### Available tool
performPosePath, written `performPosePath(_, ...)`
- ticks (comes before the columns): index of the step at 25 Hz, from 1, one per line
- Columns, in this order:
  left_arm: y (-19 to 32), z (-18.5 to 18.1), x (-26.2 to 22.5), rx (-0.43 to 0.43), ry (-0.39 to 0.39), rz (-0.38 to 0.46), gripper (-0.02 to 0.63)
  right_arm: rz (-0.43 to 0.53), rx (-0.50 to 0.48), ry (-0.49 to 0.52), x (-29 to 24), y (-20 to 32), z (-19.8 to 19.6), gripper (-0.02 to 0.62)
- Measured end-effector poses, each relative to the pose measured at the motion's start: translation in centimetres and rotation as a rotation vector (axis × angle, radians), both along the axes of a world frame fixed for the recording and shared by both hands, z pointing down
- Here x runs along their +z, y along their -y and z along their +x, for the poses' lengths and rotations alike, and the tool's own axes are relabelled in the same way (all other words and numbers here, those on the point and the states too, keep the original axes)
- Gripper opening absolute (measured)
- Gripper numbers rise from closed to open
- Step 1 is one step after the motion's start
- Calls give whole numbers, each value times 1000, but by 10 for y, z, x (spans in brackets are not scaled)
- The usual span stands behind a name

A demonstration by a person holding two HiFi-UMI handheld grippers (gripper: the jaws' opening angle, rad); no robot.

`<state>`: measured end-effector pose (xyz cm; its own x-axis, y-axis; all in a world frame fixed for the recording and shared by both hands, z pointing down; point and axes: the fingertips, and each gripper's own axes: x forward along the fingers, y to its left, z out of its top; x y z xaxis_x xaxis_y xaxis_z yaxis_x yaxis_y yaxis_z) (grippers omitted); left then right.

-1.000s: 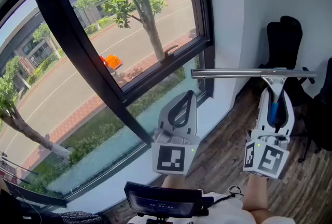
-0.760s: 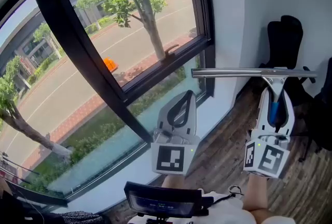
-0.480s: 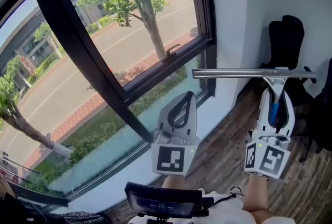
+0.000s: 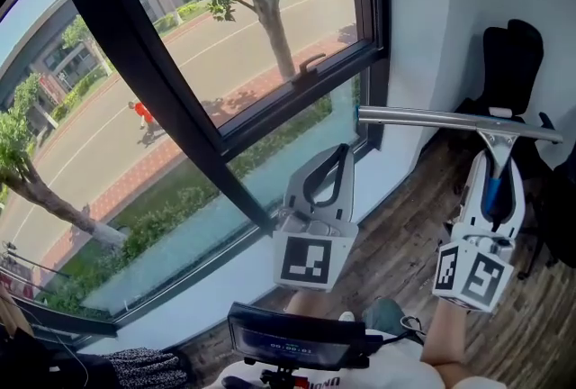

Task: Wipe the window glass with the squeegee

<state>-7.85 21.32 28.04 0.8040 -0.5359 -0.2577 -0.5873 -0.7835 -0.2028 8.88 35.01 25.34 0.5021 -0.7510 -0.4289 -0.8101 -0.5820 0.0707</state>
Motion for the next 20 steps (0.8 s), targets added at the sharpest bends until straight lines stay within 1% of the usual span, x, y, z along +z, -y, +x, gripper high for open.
performPosePath(3, 13, 9, -4, -24, -12, 2, 2, -1, -20, 5, -1, 17, 14, 149)
performPosePath(6, 34, 19, -9, -71, -14, 2, 2, 10, -60, -3, -9, 42, 29, 149)
performPosePath(13, 80, 61, -19, -165, -39, 49, 2, 37, -163, -33, -19, 106, 81, 149)
performPosePath(17, 99, 69, -12, -222, -57, 24, 2, 27, -242, -37, -16, 140, 91, 149)
performPosePath(20, 111, 68, -1, -262, -48, -7, 2, 9, -296, -27, -7, 163, 93, 149)
